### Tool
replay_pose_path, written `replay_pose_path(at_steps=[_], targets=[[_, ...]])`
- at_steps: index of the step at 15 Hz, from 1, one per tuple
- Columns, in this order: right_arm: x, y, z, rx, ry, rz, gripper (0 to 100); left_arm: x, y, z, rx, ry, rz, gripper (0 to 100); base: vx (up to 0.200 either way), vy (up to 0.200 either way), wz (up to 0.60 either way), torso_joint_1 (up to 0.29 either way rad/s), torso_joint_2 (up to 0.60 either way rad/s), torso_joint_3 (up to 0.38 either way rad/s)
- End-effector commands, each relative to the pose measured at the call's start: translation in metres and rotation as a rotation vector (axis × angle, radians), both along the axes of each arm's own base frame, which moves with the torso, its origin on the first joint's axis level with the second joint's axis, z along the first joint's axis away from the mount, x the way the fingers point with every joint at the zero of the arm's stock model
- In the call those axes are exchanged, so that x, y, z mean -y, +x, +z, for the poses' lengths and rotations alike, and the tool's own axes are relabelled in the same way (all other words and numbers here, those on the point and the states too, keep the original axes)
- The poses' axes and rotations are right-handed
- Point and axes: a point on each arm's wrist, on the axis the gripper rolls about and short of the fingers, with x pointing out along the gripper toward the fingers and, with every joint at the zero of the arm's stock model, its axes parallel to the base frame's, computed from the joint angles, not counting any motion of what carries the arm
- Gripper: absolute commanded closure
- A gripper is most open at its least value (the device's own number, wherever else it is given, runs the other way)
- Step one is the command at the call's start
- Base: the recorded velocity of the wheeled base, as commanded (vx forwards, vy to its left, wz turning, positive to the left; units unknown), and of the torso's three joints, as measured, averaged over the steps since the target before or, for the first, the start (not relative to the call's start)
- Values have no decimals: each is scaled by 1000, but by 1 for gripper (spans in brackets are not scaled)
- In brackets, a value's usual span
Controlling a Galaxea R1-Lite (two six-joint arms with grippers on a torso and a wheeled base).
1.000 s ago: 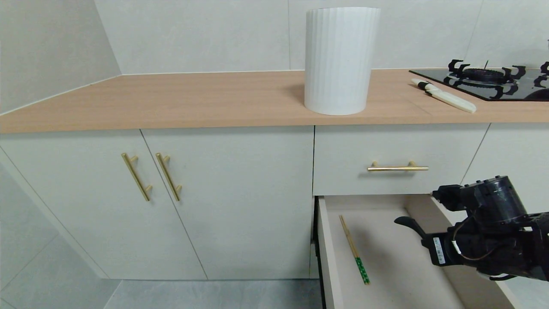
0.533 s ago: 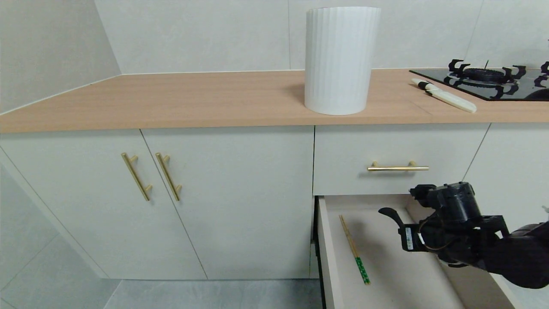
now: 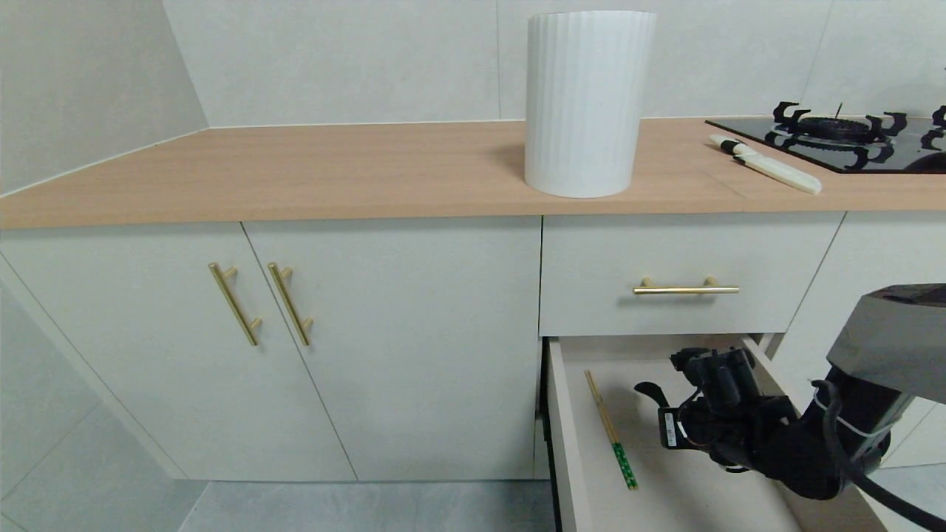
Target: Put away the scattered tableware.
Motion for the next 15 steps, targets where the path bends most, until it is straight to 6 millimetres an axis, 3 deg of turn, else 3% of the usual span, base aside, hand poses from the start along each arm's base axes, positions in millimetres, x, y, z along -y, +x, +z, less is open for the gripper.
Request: replay_pose_path(at_steps=[1, 5, 15], targets=[[1, 4, -18, -44, -17, -5, 100, 0, 0, 0, 0, 0, 0, 0, 0, 0, 0, 0, 0, 0], [2, 7, -32, -74, -32, -13, 100, 0, 0, 0, 0, 0, 0, 0, 0, 0, 0, 0, 0, 0], [2, 7, -34, -80, -37, -18, 100, 0, 0, 0, 0, 0, 0, 0, 0, 0, 0, 0, 0, 0]])
